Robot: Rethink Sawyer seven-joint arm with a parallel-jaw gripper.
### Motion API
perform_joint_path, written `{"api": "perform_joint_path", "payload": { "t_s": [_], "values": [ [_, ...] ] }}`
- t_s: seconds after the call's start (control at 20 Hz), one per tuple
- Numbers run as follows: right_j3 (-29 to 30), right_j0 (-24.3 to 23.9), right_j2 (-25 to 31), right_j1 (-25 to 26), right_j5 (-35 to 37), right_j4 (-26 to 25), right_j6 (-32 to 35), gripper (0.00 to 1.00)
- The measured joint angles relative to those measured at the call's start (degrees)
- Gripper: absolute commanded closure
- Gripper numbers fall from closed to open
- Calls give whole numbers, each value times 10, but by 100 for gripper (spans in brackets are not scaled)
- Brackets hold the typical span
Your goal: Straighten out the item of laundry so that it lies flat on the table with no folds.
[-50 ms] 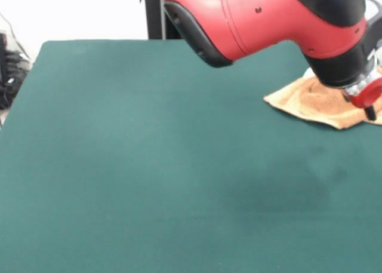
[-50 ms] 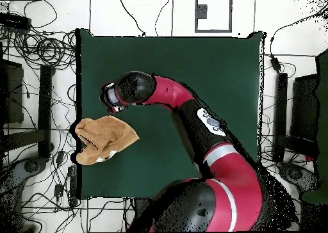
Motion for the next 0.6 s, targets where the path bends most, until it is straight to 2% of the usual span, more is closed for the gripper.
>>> {"api": "perform_joint_path", "payload": {
  "t_s": [0.6],
  "values": [
    [21, -21, 77, 54, 0, 20, 0, 0]
  ]
}}
